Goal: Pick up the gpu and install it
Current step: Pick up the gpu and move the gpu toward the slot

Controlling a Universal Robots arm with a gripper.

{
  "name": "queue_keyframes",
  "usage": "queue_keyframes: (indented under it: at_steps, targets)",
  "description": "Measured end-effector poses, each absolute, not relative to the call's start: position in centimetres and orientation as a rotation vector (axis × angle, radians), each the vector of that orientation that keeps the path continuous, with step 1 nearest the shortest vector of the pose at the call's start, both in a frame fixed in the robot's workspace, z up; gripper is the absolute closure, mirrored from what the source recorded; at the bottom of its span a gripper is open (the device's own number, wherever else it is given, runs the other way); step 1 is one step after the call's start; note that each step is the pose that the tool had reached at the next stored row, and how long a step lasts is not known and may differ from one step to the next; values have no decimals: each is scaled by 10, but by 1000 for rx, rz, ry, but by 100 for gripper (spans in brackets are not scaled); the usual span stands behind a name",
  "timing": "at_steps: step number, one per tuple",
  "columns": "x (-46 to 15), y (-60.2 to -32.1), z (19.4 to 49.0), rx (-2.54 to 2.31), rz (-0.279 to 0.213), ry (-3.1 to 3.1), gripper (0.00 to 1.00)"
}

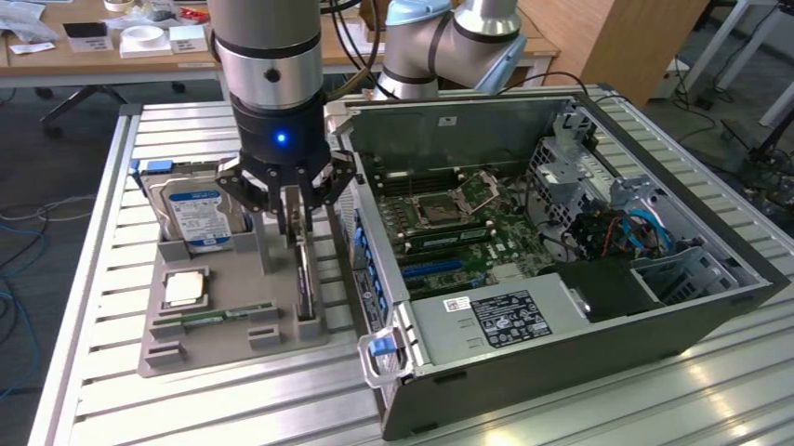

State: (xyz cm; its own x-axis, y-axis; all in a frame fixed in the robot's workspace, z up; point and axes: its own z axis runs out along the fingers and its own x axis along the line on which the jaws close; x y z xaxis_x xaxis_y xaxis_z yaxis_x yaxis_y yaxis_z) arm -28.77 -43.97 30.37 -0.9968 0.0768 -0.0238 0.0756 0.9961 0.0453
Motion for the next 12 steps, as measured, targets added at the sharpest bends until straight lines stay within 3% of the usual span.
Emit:
queue_keyframes:
  at_steps: [12]
  targets:
    - [-288,-440,295,119,69,3113,64]
